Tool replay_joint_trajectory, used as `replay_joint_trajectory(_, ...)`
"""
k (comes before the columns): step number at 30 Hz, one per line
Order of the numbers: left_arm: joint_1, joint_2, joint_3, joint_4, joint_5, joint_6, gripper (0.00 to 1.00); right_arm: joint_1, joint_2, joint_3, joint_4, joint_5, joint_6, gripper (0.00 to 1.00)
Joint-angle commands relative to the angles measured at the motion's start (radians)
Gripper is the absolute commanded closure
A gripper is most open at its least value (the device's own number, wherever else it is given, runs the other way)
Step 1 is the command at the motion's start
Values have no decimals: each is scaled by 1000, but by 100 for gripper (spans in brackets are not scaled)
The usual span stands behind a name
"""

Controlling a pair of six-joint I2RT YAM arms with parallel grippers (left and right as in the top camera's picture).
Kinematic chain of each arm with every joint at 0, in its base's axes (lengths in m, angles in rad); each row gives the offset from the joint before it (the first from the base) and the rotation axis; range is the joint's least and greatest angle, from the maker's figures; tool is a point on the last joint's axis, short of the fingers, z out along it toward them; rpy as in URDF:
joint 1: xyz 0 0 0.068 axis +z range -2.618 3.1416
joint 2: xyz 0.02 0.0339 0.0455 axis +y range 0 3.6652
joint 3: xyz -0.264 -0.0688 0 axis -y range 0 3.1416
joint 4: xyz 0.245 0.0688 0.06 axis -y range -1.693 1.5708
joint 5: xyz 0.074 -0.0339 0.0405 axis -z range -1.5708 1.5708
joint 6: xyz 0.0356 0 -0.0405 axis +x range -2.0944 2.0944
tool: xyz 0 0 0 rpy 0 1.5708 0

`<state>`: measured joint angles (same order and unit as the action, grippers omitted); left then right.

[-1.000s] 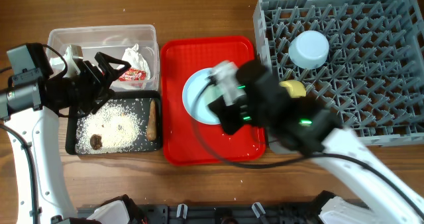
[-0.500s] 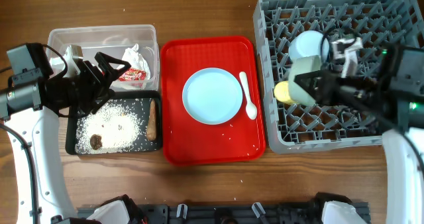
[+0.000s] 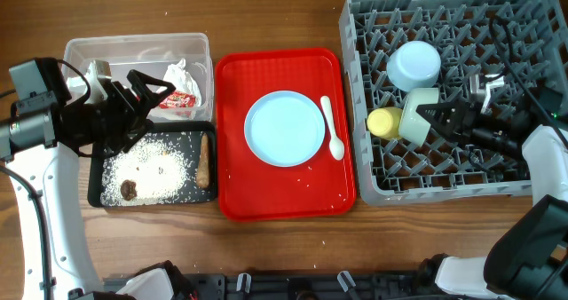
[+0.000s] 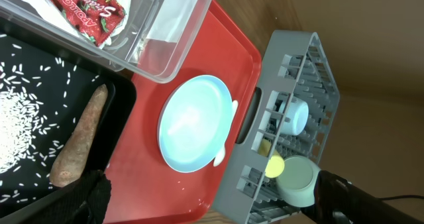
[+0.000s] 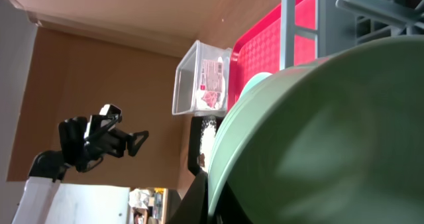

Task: Sort waste into correct bins and load items into the dishwasher rack
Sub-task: 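Carry the green bowl right and lower it into the rack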

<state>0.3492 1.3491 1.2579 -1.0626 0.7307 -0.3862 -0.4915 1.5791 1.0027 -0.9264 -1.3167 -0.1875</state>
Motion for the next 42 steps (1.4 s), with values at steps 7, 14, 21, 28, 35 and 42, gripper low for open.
replay_joint_trajectory(7,6,-14,10,2,1,13,0,-102,27,-13,-8,146,41,92)
replay_joint_trajectory(14,6,-14,10,2,1,13,0,-170,27,-13,-16,252,166,80)
replay_joint_trajectory(21,6,-14,10,2,1,13,0,-178,27,16,-23,346,190,65)
replay_joint_trajectory(28,6,-14,10,2,1,13,0,-178,-28,41,-58,563,270,64)
replay_joint_trajectory(35,6,-14,10,2,1,13,0,-178,-156,41,-115,749,326,63)
replay_joint_trajectory(42,6,-14,10,2,1,13,0,-177,-301,41,-99,866,409,51)
